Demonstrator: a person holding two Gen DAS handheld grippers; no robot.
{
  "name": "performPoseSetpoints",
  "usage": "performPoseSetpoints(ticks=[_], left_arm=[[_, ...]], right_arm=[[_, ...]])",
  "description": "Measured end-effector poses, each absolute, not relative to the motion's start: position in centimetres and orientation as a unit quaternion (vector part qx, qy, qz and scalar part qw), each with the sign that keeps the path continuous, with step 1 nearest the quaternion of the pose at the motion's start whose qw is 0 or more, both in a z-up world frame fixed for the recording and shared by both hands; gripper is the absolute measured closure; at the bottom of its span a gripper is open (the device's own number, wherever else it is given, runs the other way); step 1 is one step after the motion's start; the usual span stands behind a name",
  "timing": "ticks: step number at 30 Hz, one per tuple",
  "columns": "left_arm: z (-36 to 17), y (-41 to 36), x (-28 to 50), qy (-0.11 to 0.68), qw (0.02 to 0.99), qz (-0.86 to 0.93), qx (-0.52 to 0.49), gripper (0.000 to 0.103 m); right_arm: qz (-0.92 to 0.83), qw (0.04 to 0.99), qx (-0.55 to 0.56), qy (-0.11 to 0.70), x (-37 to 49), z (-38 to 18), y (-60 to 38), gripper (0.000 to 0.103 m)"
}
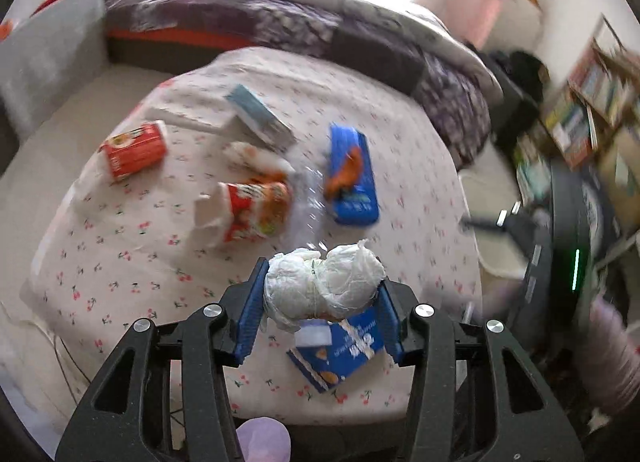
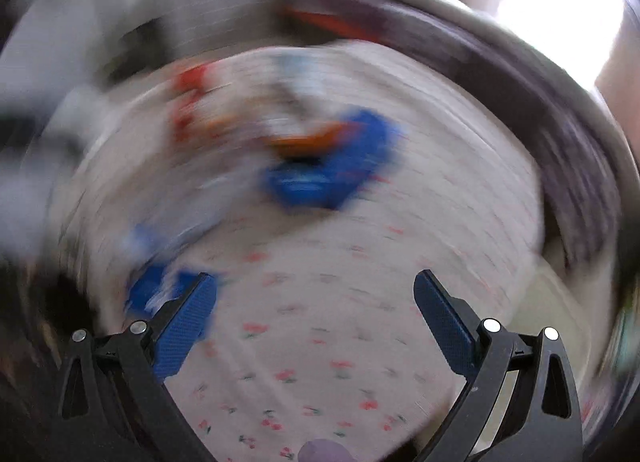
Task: Collect trash
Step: 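Grasp the blue biscuit wrapper with the right tool while the left tool holds tissues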
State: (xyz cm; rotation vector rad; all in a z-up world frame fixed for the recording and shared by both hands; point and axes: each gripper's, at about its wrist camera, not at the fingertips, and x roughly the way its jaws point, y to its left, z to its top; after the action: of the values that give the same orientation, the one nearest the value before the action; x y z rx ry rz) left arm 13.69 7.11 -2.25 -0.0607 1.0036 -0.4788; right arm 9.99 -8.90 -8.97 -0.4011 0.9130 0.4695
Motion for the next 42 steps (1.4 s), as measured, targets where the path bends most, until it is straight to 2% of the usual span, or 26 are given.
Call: performPoseSetpoints(ticks=[4,14,16,17,18,19,22,25,35,42], left_arm=[[-1.8,8.0,13.9,0.473,0.852,-0.218,-0.048,0.055],[-2.2,10.2,14.5,0.479,0.852,-0.205,-0.059,0.055],[-2.2,10.5,14.6,0.479,0.852,-0.202,-0.061,0.054],[-2.2,10.7,14.7,0.479,0.852,-0.201,-0.064,0.054],[-2.2,10.9,14.8,0.478,0.853,-0.199,-0.068,0.054],[-2.1,11.2,14.9,0.477,0.853,-0.197,-0.071,0.054],[-2.0,11.7,15.1,0.476,0.855,-0.19,-0.081,0.054],[-2.0,11.8,15.3,0.476,0.856,-0.182,-0.084,0.054],[-2.4,11.0,15.5,0.481,0.856,-0.171,-0.083,0.054],[-2.1,9.2,15.8,0.471,0.861,-0.168,-0.088,0.054]], right_arm=[[0.322,0.792,-0.33,0.4,7.1,-11.7,-3.0,0.007],[0.373,0.724,-0.371,0.446,10.1,-15.2,-0.1,0.007],[0.385,0.722,-0.347,0.458,10.5,-15.2,-0.2,0.009],[0.392,0.718,-0.327,0.474,10.7,-15.4,-0.3,0.013],[0.401,0.713,-0.305,0.488,10.9,-15.3,-0.4,0.028],[0.407,0.713,-0.286,0.494,11.1,-15.0,-0.6,0.038],[0.404,0.716,-0.285,0.493,10.4,-15.0,-0.9,0.043],[0.395,0.722,-0.269,0.5,9.9,-14.9,-2.0,0.046],[0.344,0.737,-0.265,0.517,8.4,-14.3,-7.1,0.046],[0.247,0.819,-0.194,0.481,10.3,-11.0,-11.3,0.046]])
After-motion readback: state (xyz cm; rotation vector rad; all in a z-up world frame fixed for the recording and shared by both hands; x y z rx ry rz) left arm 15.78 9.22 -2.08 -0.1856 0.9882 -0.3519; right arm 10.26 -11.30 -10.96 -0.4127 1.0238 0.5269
